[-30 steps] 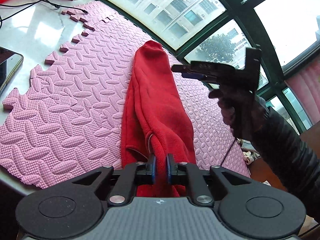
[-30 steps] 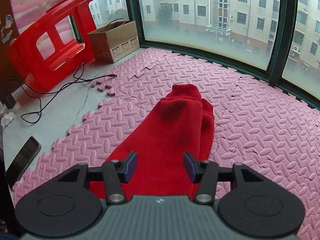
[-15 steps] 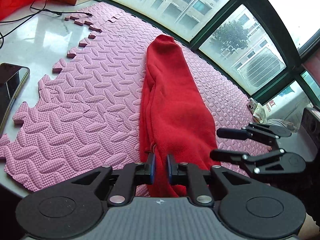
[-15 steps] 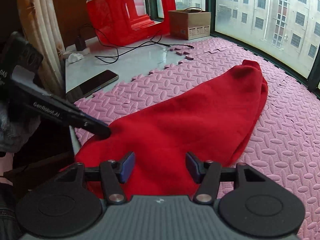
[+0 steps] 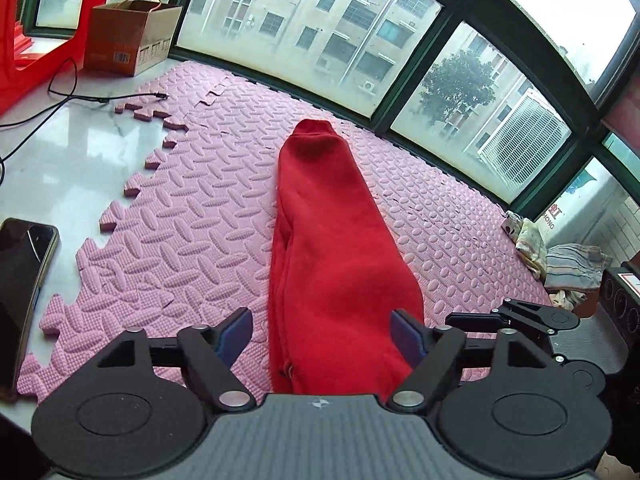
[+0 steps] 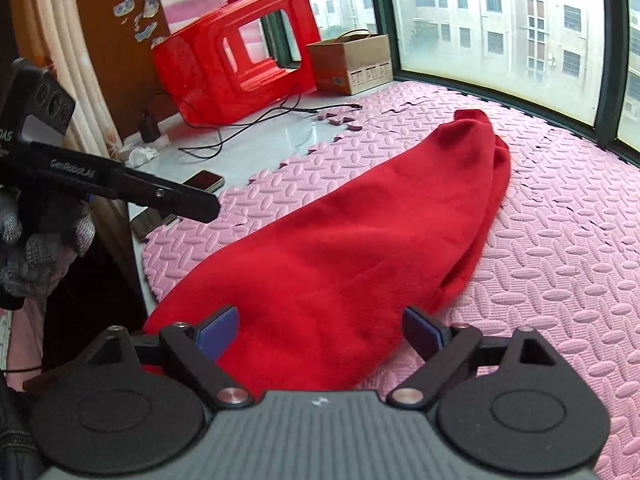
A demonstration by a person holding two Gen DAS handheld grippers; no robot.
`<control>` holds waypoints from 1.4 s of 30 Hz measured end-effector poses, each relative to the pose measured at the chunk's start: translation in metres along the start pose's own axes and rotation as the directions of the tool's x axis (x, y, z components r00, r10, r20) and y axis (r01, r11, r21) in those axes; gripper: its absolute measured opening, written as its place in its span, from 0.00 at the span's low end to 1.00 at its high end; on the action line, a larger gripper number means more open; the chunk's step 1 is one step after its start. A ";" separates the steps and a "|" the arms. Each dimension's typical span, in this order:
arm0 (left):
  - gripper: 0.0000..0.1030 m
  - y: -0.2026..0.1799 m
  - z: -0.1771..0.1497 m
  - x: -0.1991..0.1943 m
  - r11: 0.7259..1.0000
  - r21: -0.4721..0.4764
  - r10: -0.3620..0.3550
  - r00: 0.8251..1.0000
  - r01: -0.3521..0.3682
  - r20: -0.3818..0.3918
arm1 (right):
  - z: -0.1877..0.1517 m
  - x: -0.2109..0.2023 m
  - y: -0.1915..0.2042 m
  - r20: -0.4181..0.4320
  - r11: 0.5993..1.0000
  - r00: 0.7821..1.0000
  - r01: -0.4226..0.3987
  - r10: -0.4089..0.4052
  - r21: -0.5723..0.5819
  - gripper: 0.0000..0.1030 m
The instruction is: Fold clothes
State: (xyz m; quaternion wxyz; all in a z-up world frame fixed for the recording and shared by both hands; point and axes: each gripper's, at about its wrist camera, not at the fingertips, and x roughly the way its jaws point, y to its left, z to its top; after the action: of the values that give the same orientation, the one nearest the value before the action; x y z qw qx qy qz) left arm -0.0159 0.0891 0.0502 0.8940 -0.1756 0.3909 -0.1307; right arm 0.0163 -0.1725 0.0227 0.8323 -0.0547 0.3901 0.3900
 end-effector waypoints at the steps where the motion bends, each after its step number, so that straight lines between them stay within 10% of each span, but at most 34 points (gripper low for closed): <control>1: 0.80 -0.002 0.004 0.004 1.000 0.003 0.006 1.000 -0.006 -0.001 | 0.002 0.001 -0.008 0.001 1.000 1.000 -0.005 0.005 0.021 0.88; 17: 0.82 -0.014 0.046 0.085 0.985 0.132 0.125 0.988 -0.113 -0.089 | 0.023 0.052 -0.089 -0.010 0.972 0.979 -0.199 0.202 0.122 0.89; 29: 0.84 -0.009 0.050 0.117 0.971 0.146 0.211 0.966 -0.189 -0.152 | 0.029 0.079 -0.112 -0.100 0.890 0.885 -0.449 0.456 0.082 0.89; 42: 0.84 -0.003 0.049 0.134 0.954 0.151 0.283 0.943 -0.258 -0.175 | 0.030 0.059 -0.110 -0.261 0.832 0.807 -0.554 0.529 -0.027 0.90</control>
State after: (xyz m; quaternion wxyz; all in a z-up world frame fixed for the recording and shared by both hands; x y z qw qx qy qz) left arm 0.1088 0.0473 -0.0057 0.8702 -0.0496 0.4878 -0.0475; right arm 0.1335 -0.2005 -0.0208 0.6283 -0.0307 0.4675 0.6211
